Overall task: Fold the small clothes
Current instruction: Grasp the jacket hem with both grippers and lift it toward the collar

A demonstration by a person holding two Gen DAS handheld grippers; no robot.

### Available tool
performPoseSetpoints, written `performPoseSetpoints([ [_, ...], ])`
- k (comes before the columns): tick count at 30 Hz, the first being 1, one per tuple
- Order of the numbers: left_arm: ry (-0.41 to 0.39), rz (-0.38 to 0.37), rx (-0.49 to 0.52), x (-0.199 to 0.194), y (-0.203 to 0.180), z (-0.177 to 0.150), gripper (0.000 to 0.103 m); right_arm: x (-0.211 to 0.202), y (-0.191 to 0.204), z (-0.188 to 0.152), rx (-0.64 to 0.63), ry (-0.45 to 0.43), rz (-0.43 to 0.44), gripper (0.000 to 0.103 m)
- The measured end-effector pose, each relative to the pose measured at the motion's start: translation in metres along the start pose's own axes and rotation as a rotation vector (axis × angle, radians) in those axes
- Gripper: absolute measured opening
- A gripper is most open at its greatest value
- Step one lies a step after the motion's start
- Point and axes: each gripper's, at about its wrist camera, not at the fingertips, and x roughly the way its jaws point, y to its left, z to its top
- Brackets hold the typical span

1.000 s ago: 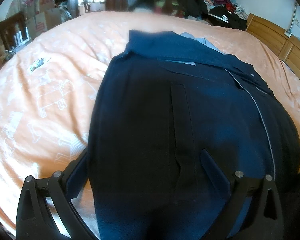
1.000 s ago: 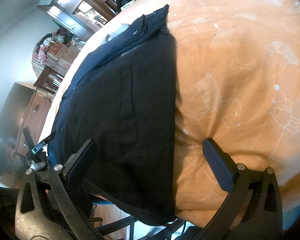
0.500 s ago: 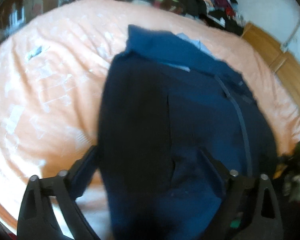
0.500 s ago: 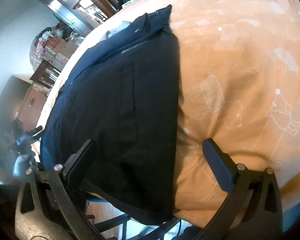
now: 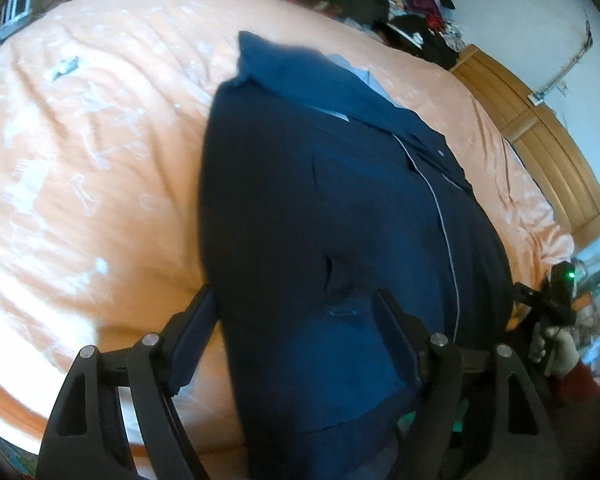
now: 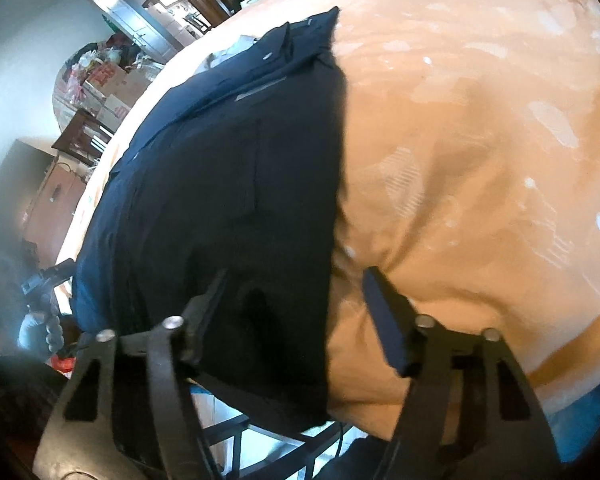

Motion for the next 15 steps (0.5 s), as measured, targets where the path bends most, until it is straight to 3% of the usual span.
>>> performPoseSetpoints([
  [9, 0.018, -0.071, -0.023, 0.001, -0.004, -0.002, 0.052, -0.004, 0.008, 0.002, -0.047, 0.033, 0.062, 0.053],
  [15, 0.061, -0.153, -0.042, 0.001, 0.003, -0.007, 0.052, 0.006, 0.006, 0.001, -0.010, 0.127, 0.130, 0.053],
])
